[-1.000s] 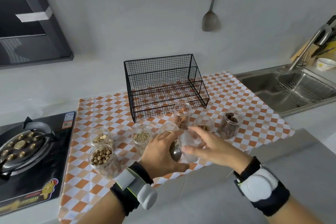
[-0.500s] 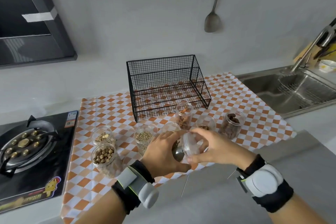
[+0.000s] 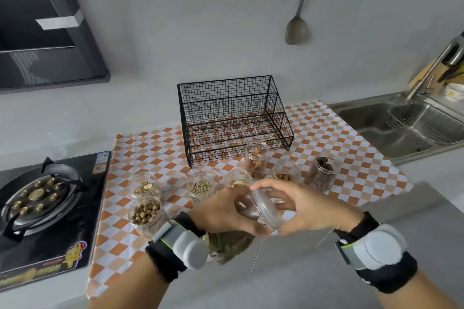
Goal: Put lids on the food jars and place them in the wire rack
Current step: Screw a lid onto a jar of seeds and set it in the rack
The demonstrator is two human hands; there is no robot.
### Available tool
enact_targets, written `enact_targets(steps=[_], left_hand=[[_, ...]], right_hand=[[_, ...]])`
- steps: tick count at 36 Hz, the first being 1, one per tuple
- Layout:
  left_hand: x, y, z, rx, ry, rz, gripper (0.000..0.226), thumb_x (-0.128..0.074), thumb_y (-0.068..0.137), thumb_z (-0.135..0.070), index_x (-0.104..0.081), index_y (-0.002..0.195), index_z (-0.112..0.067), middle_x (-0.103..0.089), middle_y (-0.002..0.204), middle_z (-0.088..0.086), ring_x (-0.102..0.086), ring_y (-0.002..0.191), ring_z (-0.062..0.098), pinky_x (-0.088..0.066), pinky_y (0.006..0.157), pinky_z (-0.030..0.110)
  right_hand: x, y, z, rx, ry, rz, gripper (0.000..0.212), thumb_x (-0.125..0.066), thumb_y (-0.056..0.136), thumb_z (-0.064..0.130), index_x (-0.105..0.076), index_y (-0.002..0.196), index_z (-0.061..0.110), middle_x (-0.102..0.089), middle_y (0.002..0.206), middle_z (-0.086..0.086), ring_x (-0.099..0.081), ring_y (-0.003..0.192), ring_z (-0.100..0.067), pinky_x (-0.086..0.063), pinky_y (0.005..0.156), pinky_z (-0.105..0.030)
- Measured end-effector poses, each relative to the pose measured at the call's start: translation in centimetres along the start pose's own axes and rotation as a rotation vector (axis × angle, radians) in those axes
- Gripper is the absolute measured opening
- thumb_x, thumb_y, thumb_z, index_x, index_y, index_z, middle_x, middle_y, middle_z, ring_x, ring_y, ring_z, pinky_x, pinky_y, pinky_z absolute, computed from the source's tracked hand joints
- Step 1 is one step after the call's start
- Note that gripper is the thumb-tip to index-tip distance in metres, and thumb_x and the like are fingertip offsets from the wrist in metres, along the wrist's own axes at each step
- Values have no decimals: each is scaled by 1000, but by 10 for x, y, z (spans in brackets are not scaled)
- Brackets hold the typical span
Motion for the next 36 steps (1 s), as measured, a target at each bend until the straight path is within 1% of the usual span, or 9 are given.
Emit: enact_targets(steps=[5, 10, 12, 15, 19, 22, 25, 31, 36], left_hand=[[0, 0, -2, -21, -93, 46, 66, -91, 65, -55, -66, 124, -41, -71, 125, -9, -65, 118, 19, -47, 109, 50], [3, -1, -7, -25, -23, -25, 76, -90, 58, -59, -61, 126, -43, -72, 115, -16, -67, 107, 6, -53, 102, 41], [6, -1, -11, -39, 46, -103, 82, -89, 55, -62, -57, 129, -44, -71, 112, -19, -67, 102, 2, -56, 96, 37], [9, -2, -16, -57, 108, -186, 88, -86, 54, -66, -53, 133, -44, -70, 109, -18, -66, 98, 0, -58, 92, 33], [10, 0, -16, -52, 141, -202, 96, -85, 54, -70, -48, 139, -43, -69, 111, -17, -66, 98, 1, -58, 88, 33], [9, 0, -17, -51, 163, -203, 98, -83, 54, -71, -49, 140, -40, -70, 110, -16, -66, 96, 2, -59, 86, 33], [8, -1, -21, -36, 203, -257, 98, -80, 53, -71, -50, 139, -37, -70, 103, -16, -66, 90, 4, -59, 82, 30], [8, -5, -29, -49, 262, -423, 88, -78, 50, -68, -52, 131, -44, -68, 90, -18, -65, 80, 5, -59, 75, 32], [0, -3, -43, -53, 301, -469, 89, -77, 51, -65, -52, 133, -42, -70, 97, -17, -67, 86, 5, -58, 78, 33]], right_hand=[[1, 0, 7, 31, 0, 23, 94, -85, 72, -1, -48, 142, 49, -47, 150, 25, -43, 141, 4, -44, 113, -27], [10, 1, 0, -96, -10, -68, 87, -94, 69, 39, -50, 144, 47, -60, 137, 20, -59, 125, 3, -56, 98, -27], [15, 1, -3, -181, -50, -156, 79, -83, 70, 66, -56, 139, 41, -67, 121, 18, -68, 108, 1, -57, 80, -19], [22, -2, -5, -271, -157, -267, 78, -47, 73, 92, -62, 127, 38, -69, 109, 20, -65, 92, 4, -48, 77, -23], [12, -5, 0, -214, -102, -115, 72, -57, 78, 83, -36, 143, 60, -48, 134, 30, -52, 110, 15, -41, 81, -16], [13, -5, -2, -205, -105, -126, 60, -67, 83, 70, -40, 136, 59, -58, 124, 22, -61, 101, 7, -48, 79, -17], [11, 0, -10, -238, -111, -195, 53, -53, 81, 83, -44, 123, 52, -68, 113, 4, -67, 96, -12, -54, 90, -36], [4, -7, -10, -260, -115, -158, 55, -35, 84, 88, -34, 129, 55, -46, 147, 20, -52, 130, -12, -43, 100, -42], [5, -12, -15, -275, -245, -271, 67, -32, 89, 82, -32, 140, 40, -66, 119, 7, -65, 103, -17, -51, 87, -42]])
Point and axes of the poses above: each hand's wrist, its own y-axis towards the middle knuckle, its own x-axis out of the back of the hand, z = x × y, the point moved 9 cm from there along y, towards the middle knuckle
